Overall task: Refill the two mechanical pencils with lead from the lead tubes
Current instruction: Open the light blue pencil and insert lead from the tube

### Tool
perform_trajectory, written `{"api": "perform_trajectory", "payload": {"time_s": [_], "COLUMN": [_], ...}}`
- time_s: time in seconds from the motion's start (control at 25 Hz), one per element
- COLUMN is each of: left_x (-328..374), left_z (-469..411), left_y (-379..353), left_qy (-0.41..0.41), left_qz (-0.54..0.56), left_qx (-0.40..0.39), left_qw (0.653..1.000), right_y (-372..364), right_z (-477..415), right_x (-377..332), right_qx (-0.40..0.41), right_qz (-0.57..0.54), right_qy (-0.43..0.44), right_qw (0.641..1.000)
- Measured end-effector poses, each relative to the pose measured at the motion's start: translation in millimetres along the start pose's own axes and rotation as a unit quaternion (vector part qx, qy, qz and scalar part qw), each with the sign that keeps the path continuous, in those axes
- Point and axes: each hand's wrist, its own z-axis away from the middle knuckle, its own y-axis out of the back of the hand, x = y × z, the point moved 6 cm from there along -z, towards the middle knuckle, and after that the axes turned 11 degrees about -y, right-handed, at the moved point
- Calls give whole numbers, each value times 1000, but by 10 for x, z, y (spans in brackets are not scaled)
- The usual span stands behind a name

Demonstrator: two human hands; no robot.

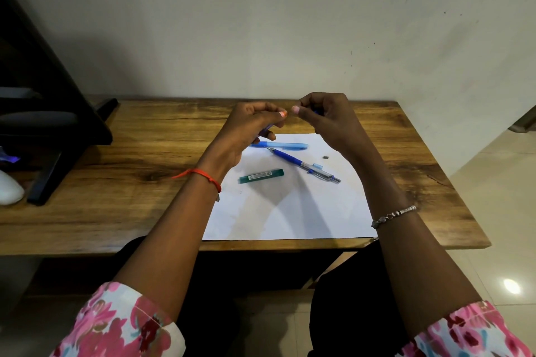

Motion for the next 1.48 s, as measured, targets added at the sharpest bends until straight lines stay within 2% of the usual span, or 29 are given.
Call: {"api": "perform_trajectory", "payload": {"time_s": [0.68, 0.88, 1.0, 1.2, 1.48], "left_x": [-17, -22, -14, -18, 48], "left_z": [5, -6, -10, -26, -36], "left_y": [-26, -55, -57, -83, -102], "left_qy": [16, 19, 13, 13, -38], "left_qz": [9, 6, 8, 38, 32], "left_qx": [13, 0, -4, -26, -25], "left_qw": [1000, 1000, 1000, 999, 998], "right_y": [-6, 139, 263, 322, 274], "right_z": [16, 25, 34, 39, 30], "right_x": [-17, -6, 20, 76, 67], "right_qx": [19, 70, 107, 116, 100], "right_qz": [-12, -85, -176, -285, -264], "right_qy": [-1, -3, -2, -41, -48], "right_qw": [1000, 994, 978, 951, 958]}}
